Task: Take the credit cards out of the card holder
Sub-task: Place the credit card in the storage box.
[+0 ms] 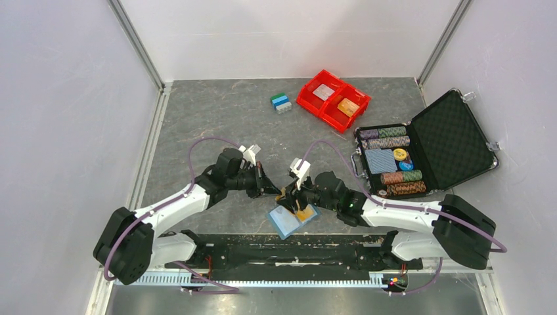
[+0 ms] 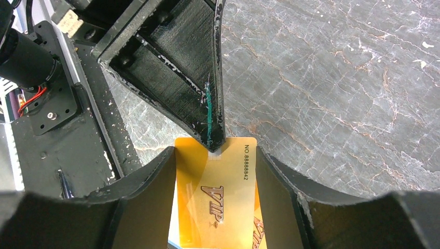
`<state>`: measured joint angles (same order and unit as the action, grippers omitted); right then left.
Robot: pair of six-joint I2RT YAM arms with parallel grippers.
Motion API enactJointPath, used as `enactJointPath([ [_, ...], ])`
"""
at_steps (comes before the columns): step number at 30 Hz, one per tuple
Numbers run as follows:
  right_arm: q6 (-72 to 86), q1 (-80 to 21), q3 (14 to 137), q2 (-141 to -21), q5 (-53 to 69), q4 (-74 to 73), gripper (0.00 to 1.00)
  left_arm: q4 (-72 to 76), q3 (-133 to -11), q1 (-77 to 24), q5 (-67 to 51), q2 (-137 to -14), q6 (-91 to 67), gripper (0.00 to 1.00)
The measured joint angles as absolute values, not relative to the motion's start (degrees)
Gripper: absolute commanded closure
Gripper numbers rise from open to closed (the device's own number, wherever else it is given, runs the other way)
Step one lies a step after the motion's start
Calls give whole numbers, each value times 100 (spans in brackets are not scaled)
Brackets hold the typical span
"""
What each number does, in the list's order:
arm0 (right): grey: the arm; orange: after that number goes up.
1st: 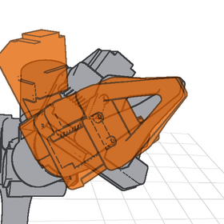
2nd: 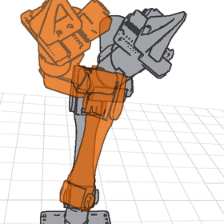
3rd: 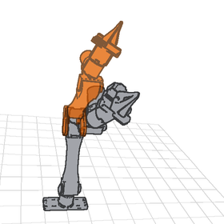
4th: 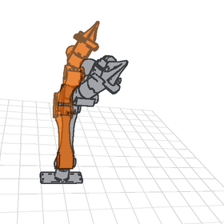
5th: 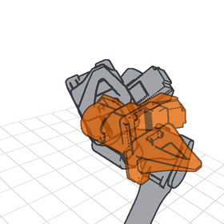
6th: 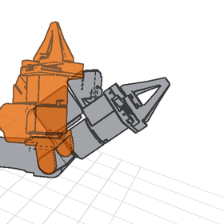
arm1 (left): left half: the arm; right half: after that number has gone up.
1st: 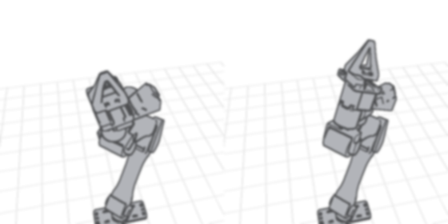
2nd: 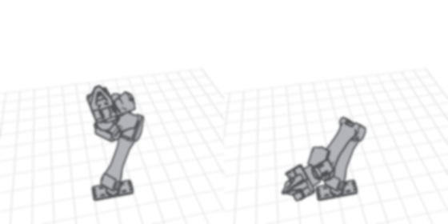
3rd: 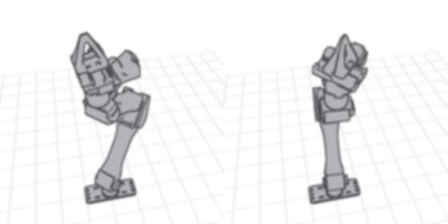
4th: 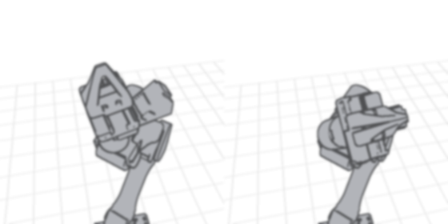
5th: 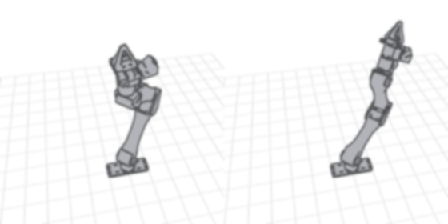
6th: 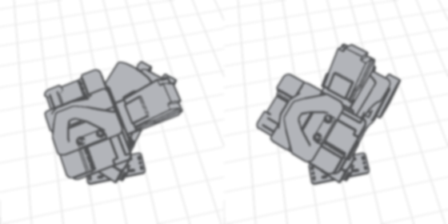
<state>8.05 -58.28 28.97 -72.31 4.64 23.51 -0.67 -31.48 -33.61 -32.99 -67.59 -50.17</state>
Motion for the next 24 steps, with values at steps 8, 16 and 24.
enactJointPath([
  [8,766,-5835,2867,-6954,268,2200,23,1,-3144,-3361,-3293,-6759,-5109,98],
  [16,1328,-5647,2587,-6095,235,1879,17,16,-3144,-3361,-3155,-6761,-5116,98],
  [24,2958,-4711,2091,-5697,1068,2134,23,128,-3109,-3350,-2779,-6136,-5199,98],
])
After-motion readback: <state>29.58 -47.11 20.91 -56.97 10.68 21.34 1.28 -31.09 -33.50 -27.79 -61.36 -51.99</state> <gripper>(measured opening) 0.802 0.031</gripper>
